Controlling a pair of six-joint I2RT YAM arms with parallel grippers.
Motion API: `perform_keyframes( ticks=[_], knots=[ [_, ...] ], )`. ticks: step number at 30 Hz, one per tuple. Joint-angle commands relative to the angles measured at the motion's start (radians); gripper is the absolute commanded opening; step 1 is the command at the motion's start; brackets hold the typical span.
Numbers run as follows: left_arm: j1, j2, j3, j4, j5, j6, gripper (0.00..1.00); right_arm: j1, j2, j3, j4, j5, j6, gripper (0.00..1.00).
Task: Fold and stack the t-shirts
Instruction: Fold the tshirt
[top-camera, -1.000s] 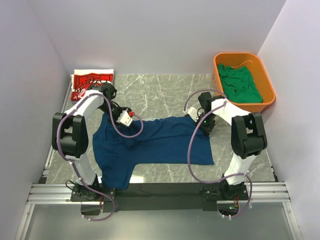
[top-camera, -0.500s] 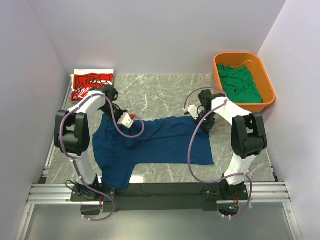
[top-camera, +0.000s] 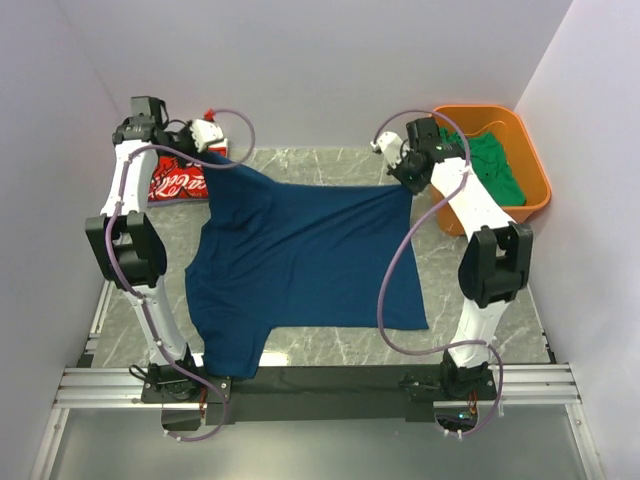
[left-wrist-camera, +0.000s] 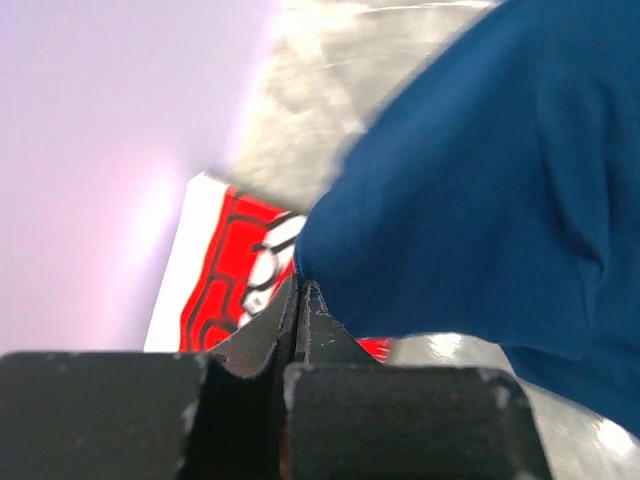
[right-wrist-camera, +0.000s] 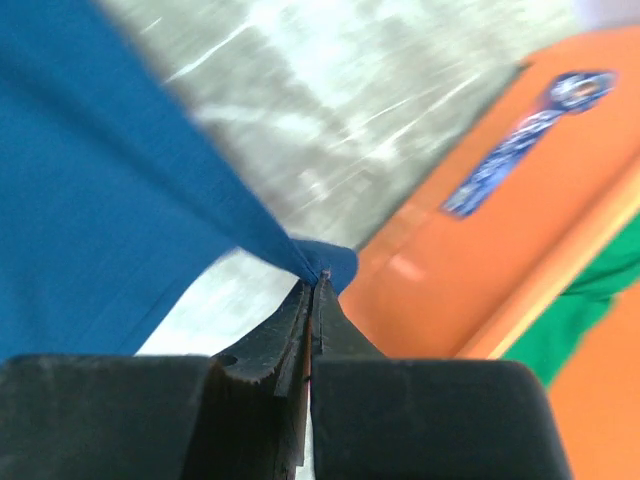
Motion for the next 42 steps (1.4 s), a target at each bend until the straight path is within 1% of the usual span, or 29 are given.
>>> perform_keyframes(
  ticks=[1, 2, 3, 5, 8, 11, 13, 16, 18, 19, 20, 22, 24, 27, 30, 32, 34, 35, 39, 40, 42],
  knots=[
    [0.009, -0.006, -0.089, 0.37, -0.026, -0.343, 0.01, -0.008, 0.102, 0.064, 0.133, 0.133, 0.012, 0.0],
    [0.01, -0.009, -0.111, 0.476, -0.045, -0.393, 0.01, -0.009, 0.121, 0.08, 0.179, 0.163, 0.01, 0.0],
    [0.01, -0.009, -0.143, 0.513, -0.075, -0.414, 0.0, -0.009, 0.139, 0.09, 0.194, 0.174, 0.0, 0.0],
    [0.01, 0.003, -0.161, 0.597, -0.083, -0.461, 0.0, -0.009, 0.202, 0.137, 0.202, 0.196, 0.003, 0.0],
    [0.001, 0.038, -0.154, 0.638, -0.091, -0.515, 0.0, -0.008, 0.279, 0.212, 0.188, 0.21, 0.02, 0.0],
    [-0.008, 0.057, -0.14, 0.687, -0.105, -0.549, 0.0, -0.008, 0.291, 0.206, 0.223, 0.213, 0.018, 0.0],
    [-0.011, 0.064, -0.143, 0.757, -0.114, -0.579, 0.0, -0.009, 0.29, 0.199, 0.228, 0.219, 0.02, 0.0],
    [-0.031, 0.089, -0.106, 0.776, -0.099, -0.55, 0.0, -0.008, 0.285, 0.185, 0.233, 0.227, 0.026, 0.0],
    [-0.062, 0.097, -0.118, 0.805, -0.131, -0.486, 0.0, -0.006, 0.279, 0.173, 0.25, 0.231, 0.027, 0.0],
    [-0.072, 0.098, -0.126, 0.846, -0.146, -0.446, 0.0, -0.008, 0.273, 0.164, 0.26, 0.239, 0.029, 0.0],
    [-0.089, 0.107, -0.132, 0.862, -0.178, -0.438, 0.0, -0.006, 0.273, 0.162, 0.26, 0.239, 0.03, 0.0],
    [-0.097, 0.127, -0.114, 0.862, -0.185, -0.431, 0.0, -0.008, 0.274, 0.167, 0.263, 0.248, 0.033, 0.0],
    [-0.106, 0.159, -0.083, 0.846, -0.226, -0.418, 0.0, -0.006, 0.279, 0.171, 0.27, 0.256, 0.03, 0.0],
    [-0.105, 0.185, -0.045, 0.831, -0.24, -0.431, 0.0, -0.008, 0.297, 0.183, 0.27, 0.265, 0.021, 0.0],
    [-0.103, 0.173, -0.037, 0.817, -0.238, -0.449, 0.0, -0.008, 0.299, 0.199, 0.248, 0.26, 0.02, 0.0],
    [-0.099, 0.132, -0.054, 0.814, -0.231, -0.464, 0.0, -0.008, 0.284, 0.193, 0.234, 0.251, 0.021, 0.0],
    [-0.091, 0.088, -0.108, 0.805, -0.205, -0.469, 0.0, -0.008, 0.245, 0.159, 0.24, 0.237, 0.018, 0.0],
    [-0.082, 0.037, -0.132, 0.802, -0.194, -0.466, 0.0, -0.008, 0.228, 0.145, 0.236, 0.225, 0.018, 0.0],
    [-0.046, -0.092, -0.295, 0.765, -0.122, -0.428, 0.0, -0.008, 0.126, 0.041, 0.231, 0.15, 0.013, 0.0],
    [-0.034, -0.113, -0.319, 0.712, -0.082, -0.391, 0.0, -0.008, 0.109, 0.023, 0.218, 0.132, 0.01, 0.0],
    [-0.028, -0.176, -0.391, 0.635, -0.053, -0.33, 0.0, -0.006, 0.058, -0.02, 0.214, 0.109, -0.011, 0.0]
  ],
)
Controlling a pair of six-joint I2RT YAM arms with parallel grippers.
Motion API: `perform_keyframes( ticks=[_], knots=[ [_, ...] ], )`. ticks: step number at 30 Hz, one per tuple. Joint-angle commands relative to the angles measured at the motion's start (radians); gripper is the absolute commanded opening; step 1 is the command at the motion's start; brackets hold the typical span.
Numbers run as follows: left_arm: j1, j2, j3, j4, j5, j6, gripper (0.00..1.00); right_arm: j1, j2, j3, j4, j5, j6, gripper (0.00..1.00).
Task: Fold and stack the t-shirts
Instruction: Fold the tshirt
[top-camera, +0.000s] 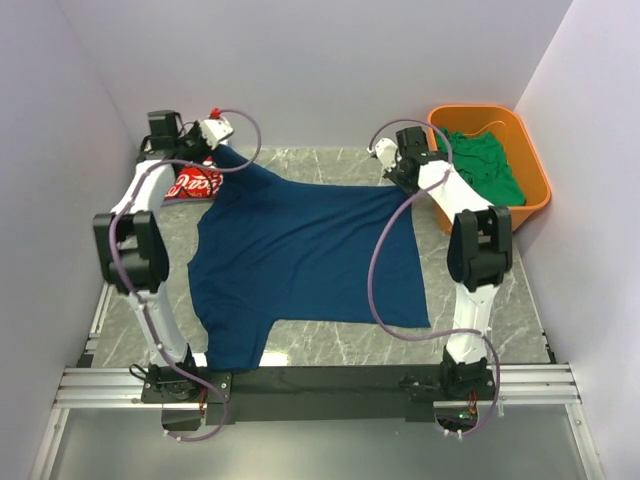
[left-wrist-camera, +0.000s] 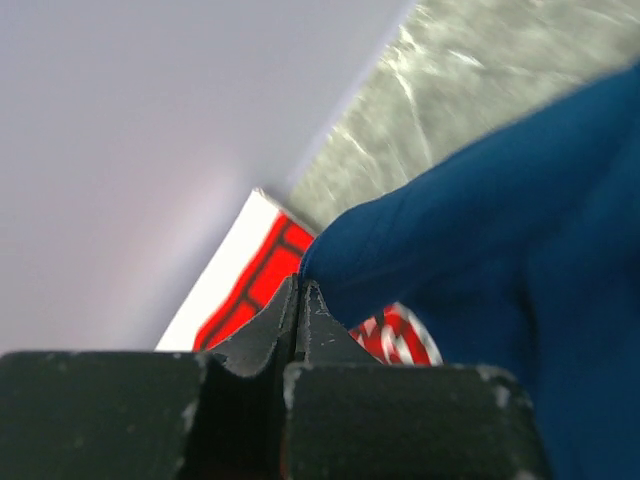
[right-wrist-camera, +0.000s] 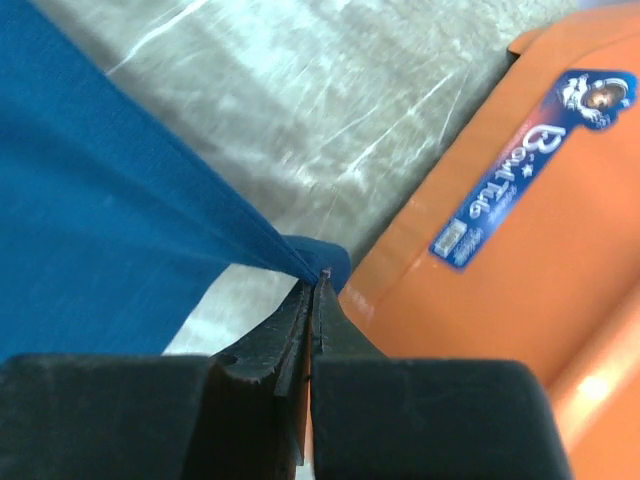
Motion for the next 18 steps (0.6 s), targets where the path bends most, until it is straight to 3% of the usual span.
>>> perform_keyframes(
  ticks=[1, 11, 15, 18],
  knots=[
    [0.025, -0.156, -0.087, -0.136, 0.111, 0.132, 0.0, -0.008, -0.143, -0.078, -0.009, -0.085, -0.034, 0.0],
    [0.054, -0.425, -0.45, -0.557, 0.182, 0.454, 0.0, 0.002, -0.249, -0.319, -0.075, -0.187, -0.066, 0.0],
    [0.056, -0.463, -0.542, -0.719, 0.139, 0.524, 0.01, 0.011, -0.254, -0.39, -0.075, -0.198, -0.066, 0.0],
    [0.056, -0.5, -0.622, -0.729, 0.119, 0.502, 0.01, 0.012, -0.246, -0.412, -0.075, -0.195, -0.06, 0.0]
  ],
)
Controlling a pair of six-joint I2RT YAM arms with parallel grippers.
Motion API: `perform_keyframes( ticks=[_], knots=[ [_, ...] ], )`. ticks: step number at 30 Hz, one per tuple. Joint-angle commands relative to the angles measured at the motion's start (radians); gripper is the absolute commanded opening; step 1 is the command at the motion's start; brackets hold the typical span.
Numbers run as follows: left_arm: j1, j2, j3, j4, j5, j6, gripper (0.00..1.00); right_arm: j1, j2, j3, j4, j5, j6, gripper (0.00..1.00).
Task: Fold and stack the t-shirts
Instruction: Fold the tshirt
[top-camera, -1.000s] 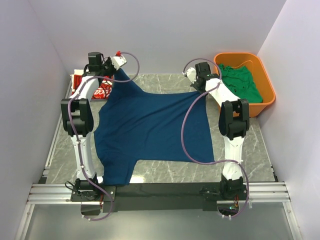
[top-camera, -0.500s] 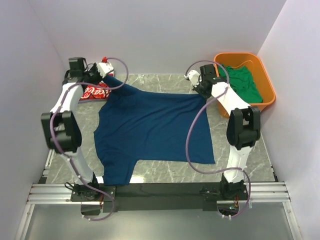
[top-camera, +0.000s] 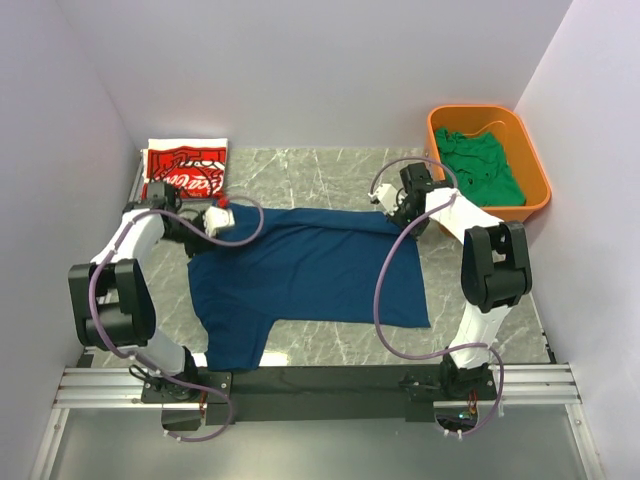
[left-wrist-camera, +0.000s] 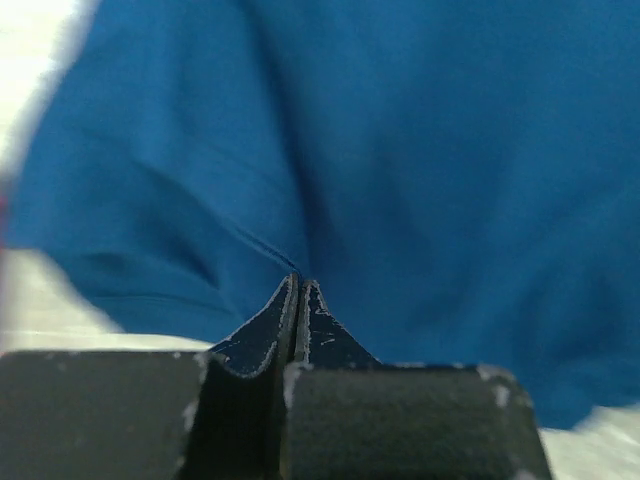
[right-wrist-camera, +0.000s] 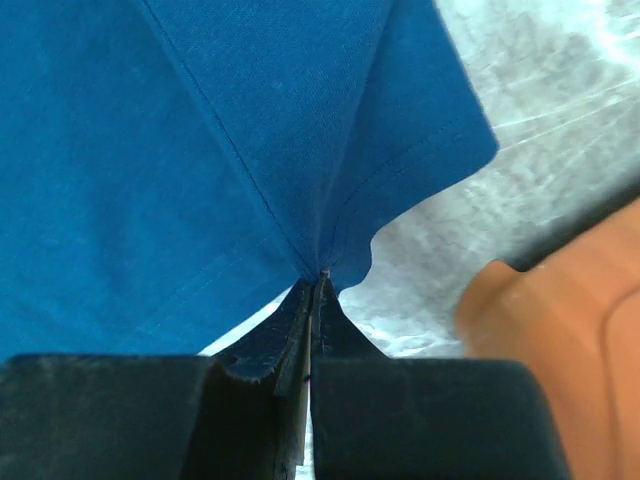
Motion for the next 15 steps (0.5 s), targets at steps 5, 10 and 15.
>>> perform_keyframes(
  ticks=[5, 10, 15],
  knots=[
    [-0.001, -0.09, -0.058, -0.044, -0.063, -0.103, 0.0, 0.009, -0.028, 0.018, -0.005, -0.019, 0.01, 0.0],
    [0.044, -0.041, 0.099, -0.159, -0.035, -0.194, 0.01, 0.005, -0.049, 0.095, -0.059, -0.04, 0.018, 0.0],
    [0.06, -0.076, 0.082, -0.202, -0.04, -0.142, 0.0, 0.005, -0.095, 0.061, -0.091, -0.056, -0.001, 0.0]
  ],
)
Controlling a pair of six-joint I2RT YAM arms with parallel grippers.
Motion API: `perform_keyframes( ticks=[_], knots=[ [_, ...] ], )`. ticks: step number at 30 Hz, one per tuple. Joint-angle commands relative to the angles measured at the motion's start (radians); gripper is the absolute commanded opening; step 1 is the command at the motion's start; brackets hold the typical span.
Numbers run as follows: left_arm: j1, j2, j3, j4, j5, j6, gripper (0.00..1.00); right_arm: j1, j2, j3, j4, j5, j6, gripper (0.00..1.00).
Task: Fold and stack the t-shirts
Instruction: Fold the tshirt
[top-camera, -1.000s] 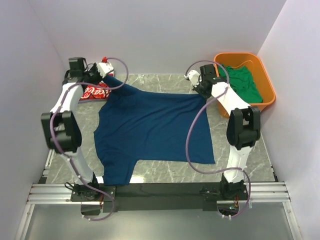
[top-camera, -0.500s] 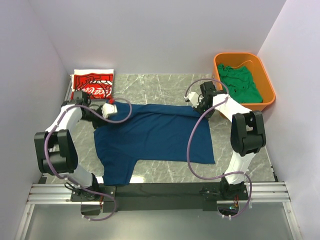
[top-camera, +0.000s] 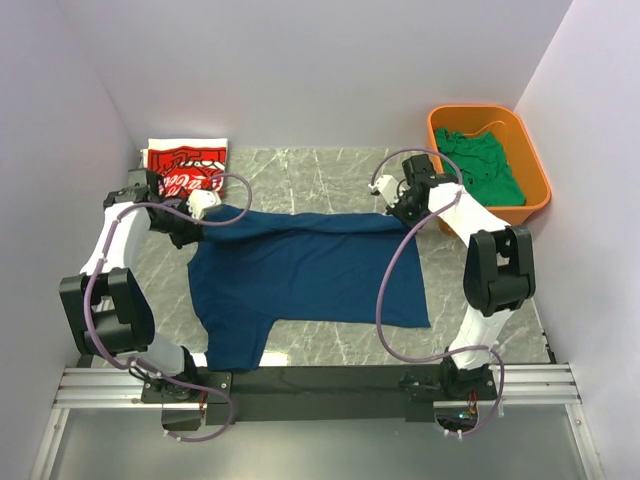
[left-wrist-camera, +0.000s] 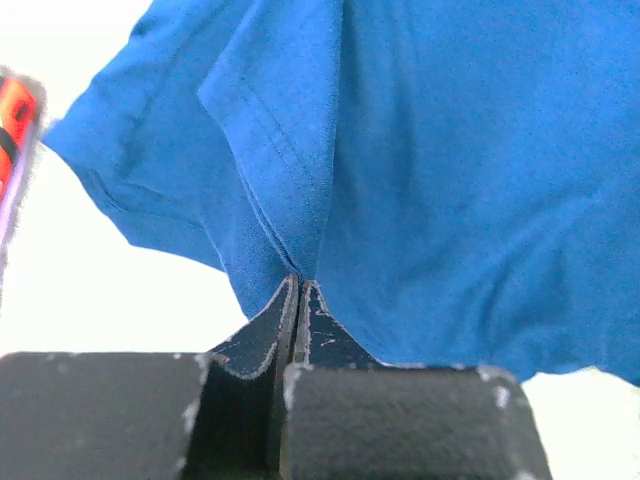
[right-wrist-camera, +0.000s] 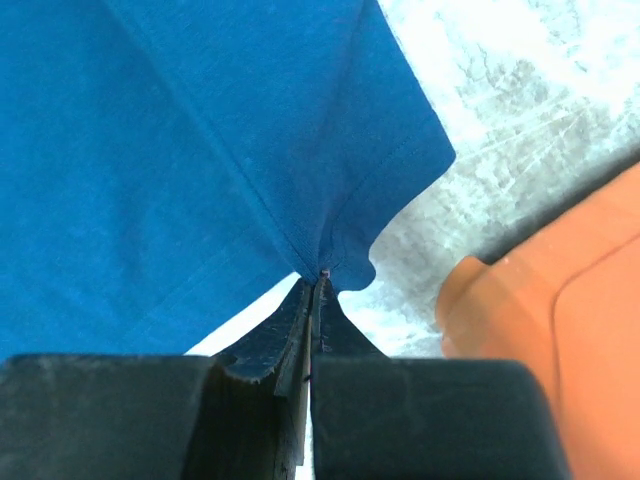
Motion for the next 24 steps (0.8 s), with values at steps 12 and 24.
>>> perform_keyframes(
  ticks=[12, 24],
  knots=[
    [0.007, -0.076, -0.205, -0.115, -0.019, 0.14, 0.01, 0.016, -0.132, -0.239, 0.004, -0.003, -0.042, 0.0],
    [0.048, 0.106, 0.066, -0.237, 0.062, 0.058, 0.51, -0.004, -0.118, 0.023, -0.191, -0.114, 0.003, 0.51]
  ],
)
